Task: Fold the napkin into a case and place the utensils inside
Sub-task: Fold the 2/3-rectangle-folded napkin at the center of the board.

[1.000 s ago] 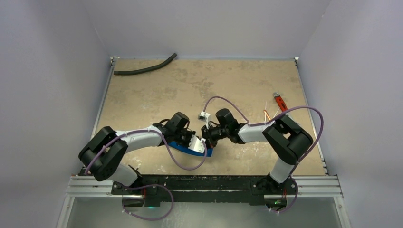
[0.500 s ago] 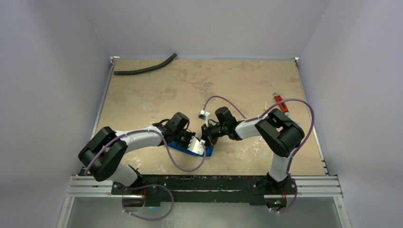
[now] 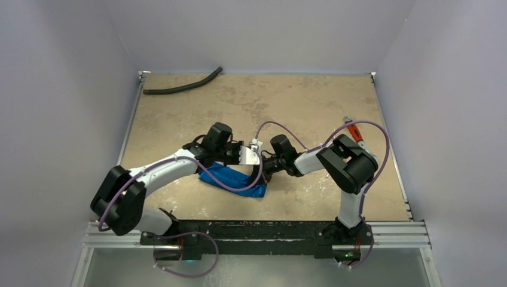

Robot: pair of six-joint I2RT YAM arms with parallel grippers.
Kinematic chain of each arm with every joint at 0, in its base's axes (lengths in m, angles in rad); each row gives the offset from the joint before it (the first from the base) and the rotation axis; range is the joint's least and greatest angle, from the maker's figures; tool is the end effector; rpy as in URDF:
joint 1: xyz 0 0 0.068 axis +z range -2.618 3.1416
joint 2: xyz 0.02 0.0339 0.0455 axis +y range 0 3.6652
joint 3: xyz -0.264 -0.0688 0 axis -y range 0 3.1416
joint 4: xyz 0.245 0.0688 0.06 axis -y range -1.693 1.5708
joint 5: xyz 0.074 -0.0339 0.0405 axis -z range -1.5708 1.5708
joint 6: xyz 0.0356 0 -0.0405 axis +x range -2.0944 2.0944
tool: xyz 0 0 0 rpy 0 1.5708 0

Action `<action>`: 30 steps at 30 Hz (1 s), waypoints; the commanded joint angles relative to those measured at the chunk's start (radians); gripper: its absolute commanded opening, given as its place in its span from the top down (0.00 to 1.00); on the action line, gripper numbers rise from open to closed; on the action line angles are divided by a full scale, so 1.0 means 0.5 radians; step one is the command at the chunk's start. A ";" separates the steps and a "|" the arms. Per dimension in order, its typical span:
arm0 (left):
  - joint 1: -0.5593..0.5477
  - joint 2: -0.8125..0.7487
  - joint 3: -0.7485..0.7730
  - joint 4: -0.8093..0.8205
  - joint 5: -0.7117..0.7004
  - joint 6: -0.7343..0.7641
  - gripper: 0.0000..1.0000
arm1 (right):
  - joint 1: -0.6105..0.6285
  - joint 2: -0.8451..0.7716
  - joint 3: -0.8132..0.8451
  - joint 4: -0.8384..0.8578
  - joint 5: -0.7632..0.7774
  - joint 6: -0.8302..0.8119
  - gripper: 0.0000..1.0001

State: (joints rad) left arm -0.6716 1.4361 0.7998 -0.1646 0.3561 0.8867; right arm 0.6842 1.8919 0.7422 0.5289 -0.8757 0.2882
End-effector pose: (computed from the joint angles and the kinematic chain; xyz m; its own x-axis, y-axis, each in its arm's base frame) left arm 0.2209 -0.1914 0.2007 0.2440 0.7339 -0.6339 0.9242 0.0220 0.3813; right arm 0.2438 0.2342 0.1086 -0.6848 -0.3237 -0.6529 -0.7241 0.2018 0.6595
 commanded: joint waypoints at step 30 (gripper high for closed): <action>0.002 0.002 -0.138 -0.635 0.201 0.649 1.00 | -0.068 0.193 -0.110 -0.030 0.055 -0.027 1.00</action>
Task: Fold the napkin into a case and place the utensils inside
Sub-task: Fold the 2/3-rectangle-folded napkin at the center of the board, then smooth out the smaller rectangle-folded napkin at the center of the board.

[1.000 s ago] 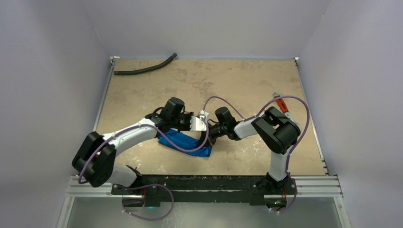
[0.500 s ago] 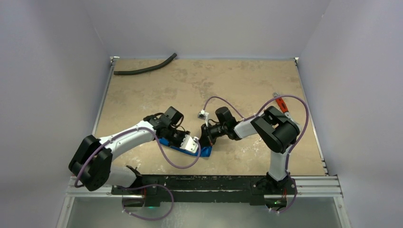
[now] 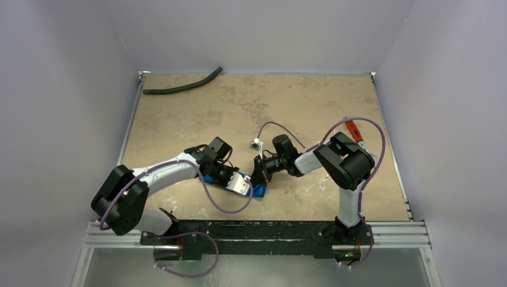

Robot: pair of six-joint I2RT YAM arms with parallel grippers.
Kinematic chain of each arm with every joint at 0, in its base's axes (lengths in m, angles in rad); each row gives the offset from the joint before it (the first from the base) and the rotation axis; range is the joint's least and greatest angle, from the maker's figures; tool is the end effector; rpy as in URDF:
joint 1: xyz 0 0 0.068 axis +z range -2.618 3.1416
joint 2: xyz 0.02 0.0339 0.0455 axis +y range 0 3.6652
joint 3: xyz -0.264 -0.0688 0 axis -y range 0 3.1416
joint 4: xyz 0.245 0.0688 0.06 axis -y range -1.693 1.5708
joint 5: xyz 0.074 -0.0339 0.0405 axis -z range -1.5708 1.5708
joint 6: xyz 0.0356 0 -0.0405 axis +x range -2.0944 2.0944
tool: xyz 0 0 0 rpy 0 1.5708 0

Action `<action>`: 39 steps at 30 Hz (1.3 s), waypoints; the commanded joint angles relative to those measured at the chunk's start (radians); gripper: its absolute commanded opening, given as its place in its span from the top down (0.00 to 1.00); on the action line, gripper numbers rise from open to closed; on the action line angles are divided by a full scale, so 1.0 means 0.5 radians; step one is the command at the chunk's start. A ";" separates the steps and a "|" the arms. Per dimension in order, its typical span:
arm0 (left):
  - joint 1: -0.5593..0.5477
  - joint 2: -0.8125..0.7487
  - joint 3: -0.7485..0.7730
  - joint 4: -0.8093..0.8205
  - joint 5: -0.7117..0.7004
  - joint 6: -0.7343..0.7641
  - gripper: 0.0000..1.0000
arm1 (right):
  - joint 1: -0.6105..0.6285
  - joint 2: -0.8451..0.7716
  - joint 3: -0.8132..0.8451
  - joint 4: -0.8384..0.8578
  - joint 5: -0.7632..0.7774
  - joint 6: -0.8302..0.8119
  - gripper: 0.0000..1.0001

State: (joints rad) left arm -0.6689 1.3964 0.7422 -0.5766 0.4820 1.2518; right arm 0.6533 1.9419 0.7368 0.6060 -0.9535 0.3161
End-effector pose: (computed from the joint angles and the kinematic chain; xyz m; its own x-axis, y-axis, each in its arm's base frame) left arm 0.1783 -0.1620 0.1725 0.4050 0.7524 -0.5196 0.9126 -0.3672 0.1796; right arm 0.2504 0.2282 0.0988 -0.7012 -0.3101 -0.6420 -0.7035 0.1544 0.6938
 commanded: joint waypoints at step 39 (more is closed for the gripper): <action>-0.008 0.115 -0.116 0.219 -0.111 -0.258 1.00 | -0.076 -0.954 -0.118 -0.591 0.300 0.088 1.00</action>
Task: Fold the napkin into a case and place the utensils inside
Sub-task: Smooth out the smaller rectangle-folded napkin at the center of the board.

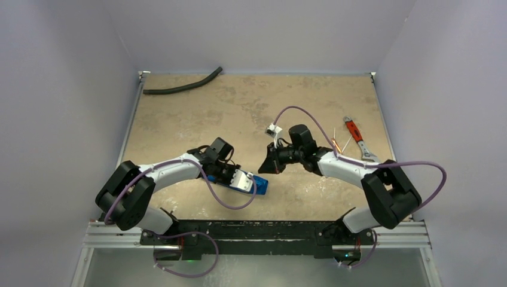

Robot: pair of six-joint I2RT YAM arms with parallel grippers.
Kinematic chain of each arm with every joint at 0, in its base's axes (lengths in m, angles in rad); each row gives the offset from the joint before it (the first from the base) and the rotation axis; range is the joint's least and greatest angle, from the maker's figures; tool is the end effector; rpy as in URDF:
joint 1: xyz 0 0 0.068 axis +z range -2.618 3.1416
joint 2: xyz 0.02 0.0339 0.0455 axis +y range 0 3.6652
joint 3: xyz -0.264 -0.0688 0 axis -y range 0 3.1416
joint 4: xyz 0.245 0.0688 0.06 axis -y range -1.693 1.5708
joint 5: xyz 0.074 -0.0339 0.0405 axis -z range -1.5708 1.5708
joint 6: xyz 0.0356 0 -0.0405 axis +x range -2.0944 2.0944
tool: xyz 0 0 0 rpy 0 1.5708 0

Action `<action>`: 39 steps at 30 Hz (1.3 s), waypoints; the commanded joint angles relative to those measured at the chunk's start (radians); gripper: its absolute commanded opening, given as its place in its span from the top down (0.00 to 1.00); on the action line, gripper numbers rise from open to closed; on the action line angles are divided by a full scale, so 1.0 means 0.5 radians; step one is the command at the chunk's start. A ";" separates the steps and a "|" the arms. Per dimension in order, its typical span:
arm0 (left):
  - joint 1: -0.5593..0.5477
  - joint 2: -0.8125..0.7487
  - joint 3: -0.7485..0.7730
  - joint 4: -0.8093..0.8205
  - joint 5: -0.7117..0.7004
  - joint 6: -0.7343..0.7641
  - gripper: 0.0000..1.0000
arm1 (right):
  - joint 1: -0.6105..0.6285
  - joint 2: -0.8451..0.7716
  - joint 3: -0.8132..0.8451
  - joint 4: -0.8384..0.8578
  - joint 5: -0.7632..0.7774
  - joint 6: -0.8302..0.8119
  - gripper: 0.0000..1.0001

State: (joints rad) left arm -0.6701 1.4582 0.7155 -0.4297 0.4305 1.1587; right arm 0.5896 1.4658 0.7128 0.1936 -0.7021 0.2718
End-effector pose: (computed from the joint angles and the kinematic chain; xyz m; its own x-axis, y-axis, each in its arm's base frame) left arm 0.1888 -0.1686 0.1563 0.3441 0.7898 -0.5078 0.9388 -0.2795 0.2014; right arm 0.2348 0.1847 0.1986 -0.6610 -0.1956 -0.7244 -0.7288 0.3973 0.5577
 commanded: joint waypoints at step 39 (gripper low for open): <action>-0.004 -0.026 -0.038 -0.170 0.064 0.067 1.00 | 0.058 0.529 0.166 0.303 -0.116 -0.068 1.00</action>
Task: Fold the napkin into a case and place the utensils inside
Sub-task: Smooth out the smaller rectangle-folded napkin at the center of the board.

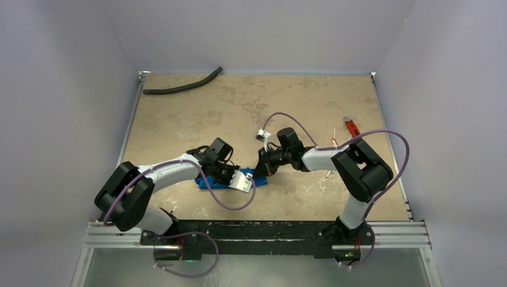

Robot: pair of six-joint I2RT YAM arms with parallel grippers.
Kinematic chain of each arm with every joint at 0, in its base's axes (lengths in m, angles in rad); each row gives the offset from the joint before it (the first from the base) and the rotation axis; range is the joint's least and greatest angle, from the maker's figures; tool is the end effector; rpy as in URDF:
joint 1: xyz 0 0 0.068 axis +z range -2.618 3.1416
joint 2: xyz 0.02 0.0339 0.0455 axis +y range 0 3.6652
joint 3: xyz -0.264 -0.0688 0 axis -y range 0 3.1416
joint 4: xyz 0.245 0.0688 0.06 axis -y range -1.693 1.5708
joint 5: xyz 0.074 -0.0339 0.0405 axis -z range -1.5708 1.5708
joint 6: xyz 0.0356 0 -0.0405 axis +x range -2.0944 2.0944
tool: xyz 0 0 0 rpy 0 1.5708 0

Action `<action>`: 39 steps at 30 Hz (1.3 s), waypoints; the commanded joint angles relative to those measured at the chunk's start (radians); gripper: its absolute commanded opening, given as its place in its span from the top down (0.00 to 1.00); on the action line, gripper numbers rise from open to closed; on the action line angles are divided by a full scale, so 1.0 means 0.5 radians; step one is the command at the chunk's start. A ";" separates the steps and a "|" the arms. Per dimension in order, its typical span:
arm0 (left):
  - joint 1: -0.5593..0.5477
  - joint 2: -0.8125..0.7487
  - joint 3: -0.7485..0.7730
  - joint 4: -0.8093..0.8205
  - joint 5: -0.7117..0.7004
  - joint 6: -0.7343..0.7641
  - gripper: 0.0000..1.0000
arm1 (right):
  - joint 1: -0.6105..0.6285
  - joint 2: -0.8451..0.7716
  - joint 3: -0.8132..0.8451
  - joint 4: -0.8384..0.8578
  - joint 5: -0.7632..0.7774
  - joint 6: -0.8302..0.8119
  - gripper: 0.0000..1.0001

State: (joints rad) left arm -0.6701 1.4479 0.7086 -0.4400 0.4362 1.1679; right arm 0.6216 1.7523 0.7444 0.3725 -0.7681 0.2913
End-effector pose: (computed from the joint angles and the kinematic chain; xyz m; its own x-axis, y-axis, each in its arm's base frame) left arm 0.1863 -0.1668 0.1565 0.3500 0.7865 -0.5089 0.9367 -0.2888 0.1979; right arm 0.2533 0.2119 0.1389 -0.7130 -0.2567 -0.6525 -0.6981 0.3474 0.6261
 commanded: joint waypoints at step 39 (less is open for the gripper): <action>-0.005 -0.027 -0.068 -0.132 -0.027 0.061 1.00 | 0.056 0.225 -0.239 1.139 -0.015 0.720 1.00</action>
State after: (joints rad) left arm -0.6701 1.4322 0.6933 -0.4461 0.4397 1.1976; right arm 0.6289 1.8126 0.6476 0.7773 -0.8074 0.5522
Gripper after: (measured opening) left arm 0.002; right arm 0.004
